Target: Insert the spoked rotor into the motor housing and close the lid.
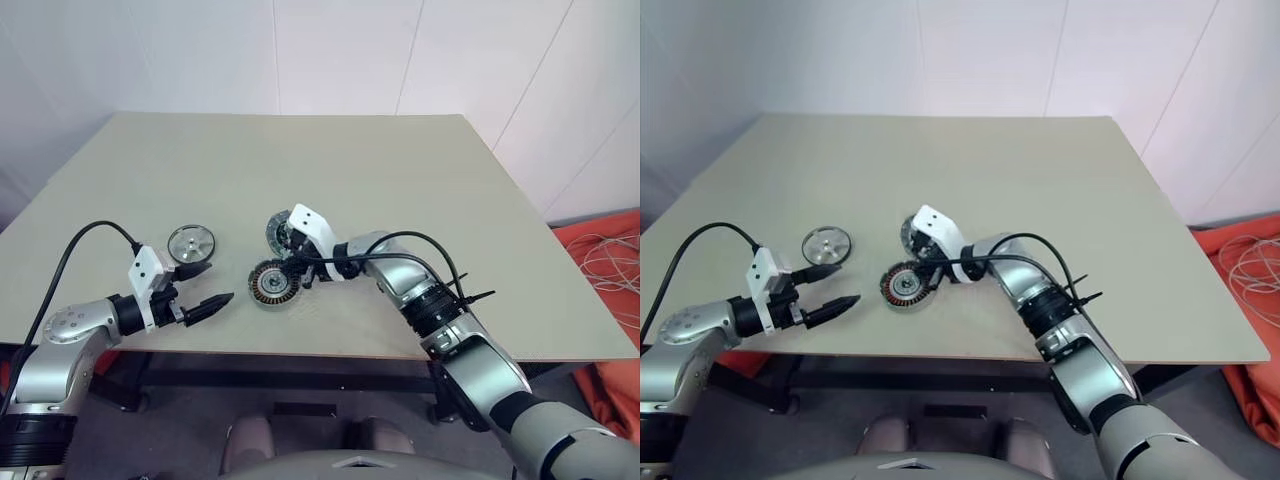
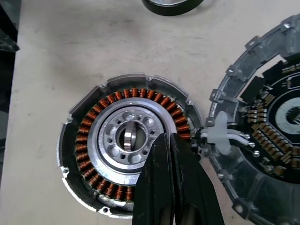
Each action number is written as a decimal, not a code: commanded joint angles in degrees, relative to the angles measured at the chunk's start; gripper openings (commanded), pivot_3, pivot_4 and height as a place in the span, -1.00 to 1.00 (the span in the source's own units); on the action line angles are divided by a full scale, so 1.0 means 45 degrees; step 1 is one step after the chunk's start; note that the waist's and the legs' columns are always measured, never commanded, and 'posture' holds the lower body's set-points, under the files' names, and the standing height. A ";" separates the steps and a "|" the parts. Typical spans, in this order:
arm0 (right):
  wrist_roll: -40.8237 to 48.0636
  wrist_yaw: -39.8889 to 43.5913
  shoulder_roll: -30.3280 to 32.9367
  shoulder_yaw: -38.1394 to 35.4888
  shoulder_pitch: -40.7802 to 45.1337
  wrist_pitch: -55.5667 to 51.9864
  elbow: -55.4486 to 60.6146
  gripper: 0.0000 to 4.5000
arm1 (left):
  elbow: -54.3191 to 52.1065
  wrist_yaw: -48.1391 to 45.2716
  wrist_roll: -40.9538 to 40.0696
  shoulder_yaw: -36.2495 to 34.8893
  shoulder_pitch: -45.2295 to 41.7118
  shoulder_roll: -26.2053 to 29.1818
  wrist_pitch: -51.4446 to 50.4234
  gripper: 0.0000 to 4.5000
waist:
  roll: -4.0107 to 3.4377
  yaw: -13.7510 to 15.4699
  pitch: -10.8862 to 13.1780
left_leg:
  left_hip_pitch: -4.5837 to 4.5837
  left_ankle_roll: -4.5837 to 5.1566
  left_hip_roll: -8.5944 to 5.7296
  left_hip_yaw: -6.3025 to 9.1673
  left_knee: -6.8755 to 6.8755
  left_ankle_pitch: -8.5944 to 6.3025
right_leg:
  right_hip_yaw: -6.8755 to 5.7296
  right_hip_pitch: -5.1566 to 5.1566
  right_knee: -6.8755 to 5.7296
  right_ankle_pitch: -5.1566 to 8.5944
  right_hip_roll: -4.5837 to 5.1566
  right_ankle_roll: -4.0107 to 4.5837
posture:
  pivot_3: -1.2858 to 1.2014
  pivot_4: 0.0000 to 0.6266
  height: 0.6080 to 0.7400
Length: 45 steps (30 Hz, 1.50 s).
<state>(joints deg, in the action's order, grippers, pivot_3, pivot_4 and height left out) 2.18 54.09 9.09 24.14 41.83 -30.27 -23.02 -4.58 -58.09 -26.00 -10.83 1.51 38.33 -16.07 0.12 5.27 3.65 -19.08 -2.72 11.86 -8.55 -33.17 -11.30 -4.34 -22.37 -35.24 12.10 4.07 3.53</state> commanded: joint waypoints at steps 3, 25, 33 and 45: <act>0.0202 0.0547 -0.0076 0.0122 -0.0031 0.0012 0.0460 -0.98 | -0.0249 0.0094 -0.0077 -0.0103 -0.0179 0.0080 0.0042 1.00 | 0.0001 0.0002 0.0000 | 0.0000 -0.0001 -0.0001 0.0000 -0.0001 0.0000 | 0.0001 0.0000 -0.0004 0.0000 0.0001 0.0000 | 0.03 -1.00 1.00; 0.0338 0.1019 -0.0907 -0.0016 0.0148 -0.0196 0.0193 -0.98 | -0.0439 0.0205 -0.0123 -0.0089 -0.0122 0.0070 -0.0098 1.00 | 0.0001 -0.0249 0.0000 | -0.0001 -0.0001 -0.0003 0.0002 -0.0001 0.0000 | 0.0002 -0.0002 -0.0012 0.0000 0.0002 0.0004 | 0.03 -1.00 1.00; 0.0453 0.0764 -0.1156 -0.0451 0.0416 -0.0063 -0.0444 -0.98 | -0.0428 0.0192 -0.0139 -0.0120 -0.0202 0.0143 -0.0174 1.00 | 0.0000 -0.0268 0.0000 | 0.0002 -0.0004 -0.0001 0.0002 -0.0002 0.0002 | 0.0002 0.0000 -0.0016 0.0000 0.0001 0.0003 | 0.03 -1.00 1.00; 0.0795 0.0490 -0.1400 -0.1194 0.0667 -0.0080 -0.0748 -0.98 | -0.0383 0.0170 -0.0148 -0.0193 -0.0237 0.0205 -0.0211 1.00 | 0.0000 -0.0261 0.0000 | -0.0002 -0.0004 -0.0001 0.0002 -0.0002 0.0003 | 0.0001 -0.0006 -0.0017 -0.0038 0.0001 0.0070 | 0.03 -1.00 1.00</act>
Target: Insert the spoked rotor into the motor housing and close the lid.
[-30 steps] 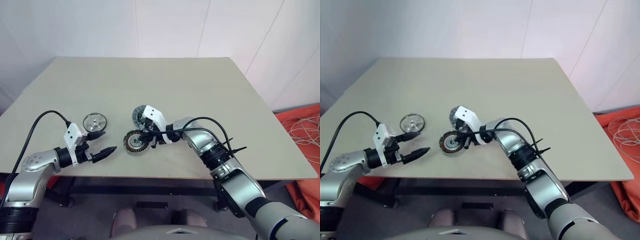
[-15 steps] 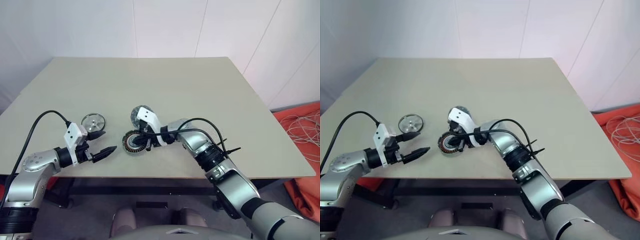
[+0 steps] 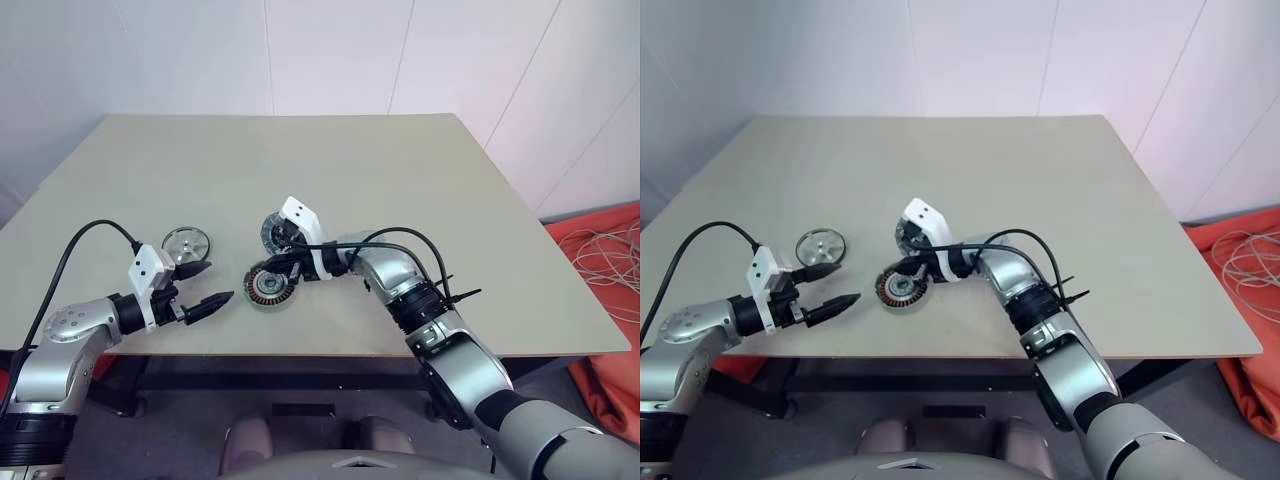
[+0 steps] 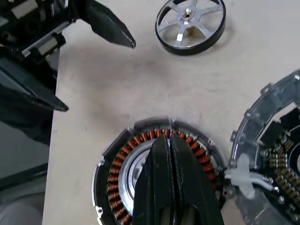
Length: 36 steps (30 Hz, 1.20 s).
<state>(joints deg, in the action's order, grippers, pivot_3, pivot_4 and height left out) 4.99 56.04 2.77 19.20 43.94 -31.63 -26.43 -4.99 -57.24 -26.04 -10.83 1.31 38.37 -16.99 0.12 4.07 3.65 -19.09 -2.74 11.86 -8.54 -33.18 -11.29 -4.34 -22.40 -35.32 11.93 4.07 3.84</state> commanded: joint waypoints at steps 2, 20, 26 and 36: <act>0.0028 0.0187 0.0133 0.0121 0.0046 0.0320 -0.0026 -0.98 | -0.0263 -0.0020 -0.0131 -0.0165 -0.0241 0.0191 -0.0015 1.00 | 0.0000 0.0004 0.0000 | -0.0001 0.0000 -0.0001 0.0000 0.0000 0.0000 | 0.0000 0.0000 0.0000 0.0000 0.0001 0.0000 | 0.03 -1.00 1.00; 0.0051 0.0131 0.0063 -0.0080 0.0127 0.0541 -0.0224 -0.98 | -0.0246 0.0224 -0.0338 -0.0479 -0.0395 0.0045 -0.0231 1.00 | -0.0003 -0.0013 -0.0003 | 0.0023 -0.0007 0.0001 -0.0001 0.0001 0.0004 | 0.0005 0.0043 -0.0005 0.0042 0.0000 -0.0068 | 0.03 -1.00 1.00; 0.0918 0.0854 0.1238 -0.0474 -0.0136 -0.1073 0.2711 -0.98 | 0.0122 0.0900 -0.0987 -0.1039 -0.1084 0.0036 -0.1107 1.00 | 0.0001 0.0085 -0.0003 | -0.0007 -0.0009 -0.0002 0.0004 -0.0007 0.0006 | 0.0002 -0.0010 -0.0023 -0.0002 0.0000 0.0008 | 0.03 -1.00 1.00; 0.2586 0.1166 0.4038 -0.1140 -0.1924 -0.3546 0.6851 -0.43 | 0.0119 0.1124 -0.1115 -0.1323 -0.0957 -0.0034 -0.1288 1.00 | 0.0003 0.0255 -0.0004 | -0.0001 -0.0008 -0.0004 0.0000 -0.0003 0.0006 | 0.0003 0.0002 0.0000 0.0042 0.0000 -0.0071 | 0.03 -1.00 1.00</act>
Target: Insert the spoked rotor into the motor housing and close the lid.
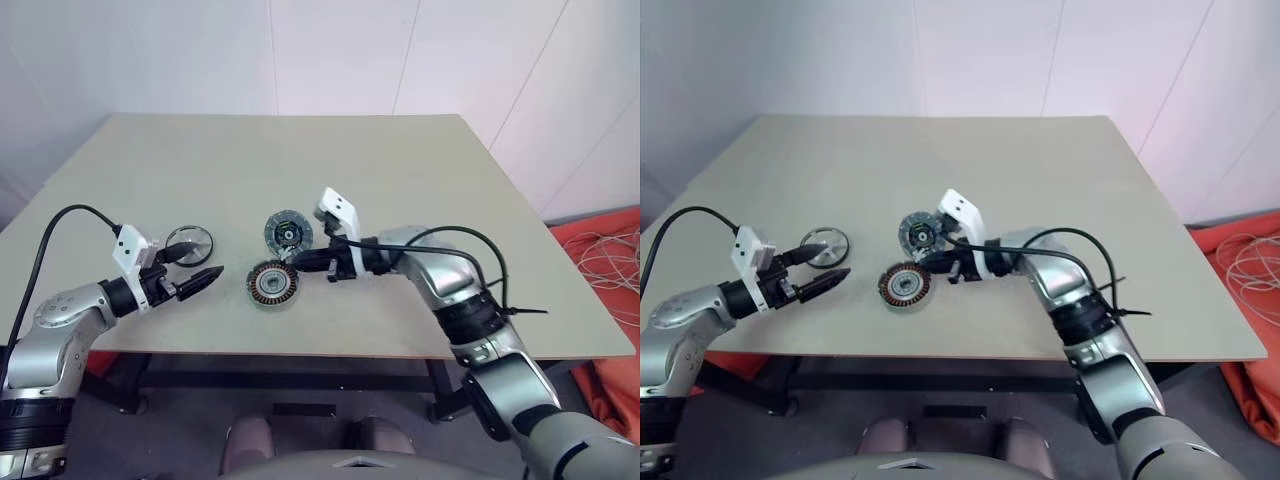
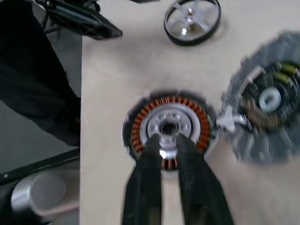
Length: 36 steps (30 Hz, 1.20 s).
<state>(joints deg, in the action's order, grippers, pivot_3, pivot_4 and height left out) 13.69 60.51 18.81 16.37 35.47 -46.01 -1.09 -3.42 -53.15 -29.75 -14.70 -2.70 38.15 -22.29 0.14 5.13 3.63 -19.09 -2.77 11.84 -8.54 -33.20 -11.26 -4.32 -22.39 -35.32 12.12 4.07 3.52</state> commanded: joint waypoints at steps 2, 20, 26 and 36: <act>0.0994 0.0408 0.1146 -0.0656 -0.0318 -0.0568 0.1792 -0.11 | 0.0217 0.1215 -0.0569 -0.0853 -0.0313 -0.0110 -0.1207 1.00 | 0.0000 0.0058 0.0000 | 0.0003 -0.0001 0.0003 -0.0003 0.0000 0.0000 | 0.0000 0.0007 -0.0001 0.0001 -0.0001 -0.0002 | 0.03 -1.00 1.00; 0.1684 0.0767 0.3515 -0.0608 -0.1047 0.0353 0.3172 0.98 | 0.1592 0.7064 -0.3362 -0.3913 -0.1910 -0.2351 -0.6685 1.00 | 0.0012 0.0133 -0.0007 | -0.0011 0.0002 -0.0008 0.0002 -0.0030 0.0003 | -0.0021 0.0032 0.0021 0.0002 -0.0002 -0.0010 | 0.03 -1.00 1.00; 0.1751 0.0737 0.3677 -0.0677 -0.1047 0.0337 0.3396 0.98 | 0.3456 0.7156 -0.2803 -0.3666 -0.2739 -0.2753 -0.5956 1.00 | 0.0016 0.0180 -0.0009 | -0.0010 0.0010 -0.0010 0.0009 -0.0028 0.0002 | -0.0036 0.0057 0.0081 -0.0003 -0.0002 -0.0020 | 0.03 -1.00 1.00; 0.1919 0.0572 0.3888 -0.0832 -0.1105 0.0210 0.3561 1.00 | 0.4961 0.6902 -0.2768 -0.3584 -0.3925 -0.3257 -0.5162 0.58 | 0.0014 0.0271 -0.0010 | -0.0007 0.0025 -0.0008 0.0016 -0.0024 -0.0006 | -0.0038 0.0074 0.0105 -0.0012 0.0002 -0.0034 | 0.03 -1.00 1.00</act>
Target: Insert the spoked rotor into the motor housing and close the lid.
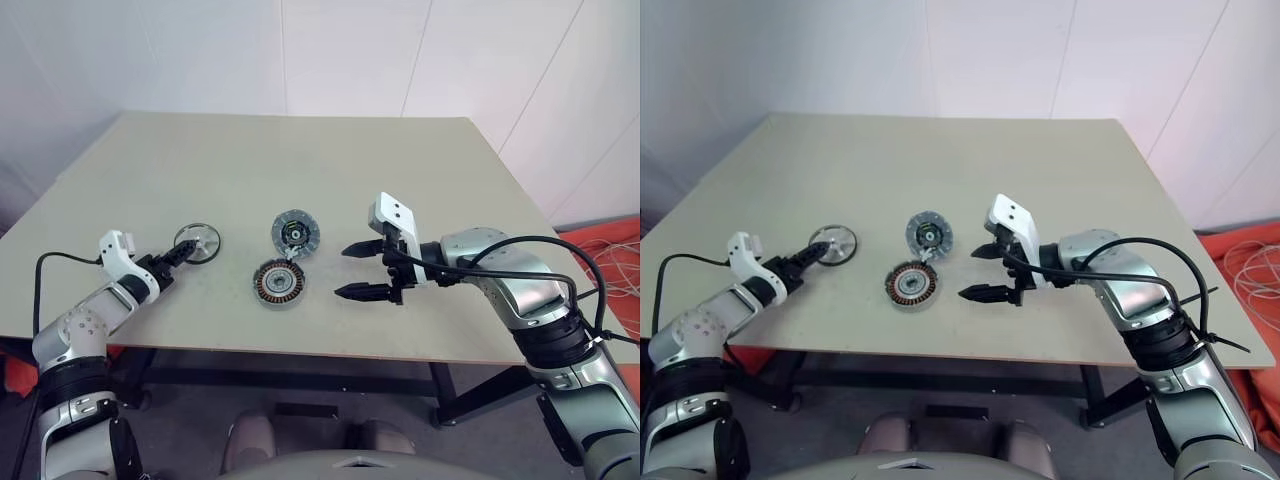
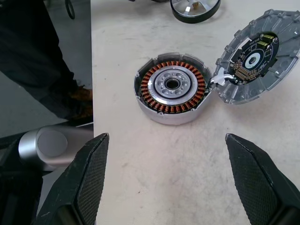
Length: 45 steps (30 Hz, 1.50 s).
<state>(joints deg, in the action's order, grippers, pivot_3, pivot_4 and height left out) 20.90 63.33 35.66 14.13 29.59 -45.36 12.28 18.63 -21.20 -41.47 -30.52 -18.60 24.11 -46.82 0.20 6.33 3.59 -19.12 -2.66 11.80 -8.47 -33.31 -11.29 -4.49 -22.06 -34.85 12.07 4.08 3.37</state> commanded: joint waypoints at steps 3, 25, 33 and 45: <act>0.0350 -0.0139 0.0174 -0.0347 0.0197 0.0066 0.0581 1.00 | -0.0083 -0.0175 -0.0371 -0.0230 -0.0456 -0.0339 0.0327 0.15 | 0.0003 0.0022 -0.0001 | -0.0003 0.0002 0.0000 0.0001 0.0000 -0.0001 | -0.0001 -0.0003 0.0006 -0.0001 0.0001 -0.0001 | 0.03 -1.00 1.00; 0.0226 -0.0476 0.0471 -0.0287 -0.0152 0.0512 0.0292 1.00 | -0.6405 0.3955 -0.9300 -0.1560 0.3144 -0.3187 -0.3299 -0.82 | 0.0006 -0.0060 0.0000 | -0.0049 0.0028 -0.0001 -0.0011 -0.0003 -0.0019 | -0.0006 -0.0007 0.0013 0.0001 0.0003 -0.0002 | 0.03 -1.00 1.00; 0.0140 -0.0573 0.0611 -0.0247 -0.0270 0.0627 0.0250 1.00 | -0.6132 0.5303 -1.2916 -0.0006 0.3649 -0.3092 -0.3157 -0.82 | 0.0010 0.0047 -0.0002 | -0.0042 0.0028 -0.0008 -0.0012 -0.0018 -0.0016 | -0.0013 0.0008 0.0032 0.0019 0.0002 -0.0042 | 0.03 -1.00 1.00; 0.0072 -0.0611 0.0772 -0.0263 -0.0258 0.0633 0.0343 1.00 | -0.4427 0.4672 -1.4043 0.2314 0.3815 -0.2190 -0.3257 -0.82 | 0.0010 0.0223 -0.0002 | -0.0039 0.0034 -0.0008 -0.0011 -0.0003 -0.0021 | -0.0003 0.0000 0.0035 0.0030 -0.0003 -0.0076 | 0.03 -1.00 1.00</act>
<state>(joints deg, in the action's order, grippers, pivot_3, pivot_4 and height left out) 21.15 60.80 38.35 14.15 27.76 -43.39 12.29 -1.50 1.45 -102.61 -20.62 -0.51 13.67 -61.39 0.24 7.33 3.58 -19.30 -2.51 11.77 -8.52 -33.32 -11.38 -4.50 -22.05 -34.69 12.20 4.06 3.02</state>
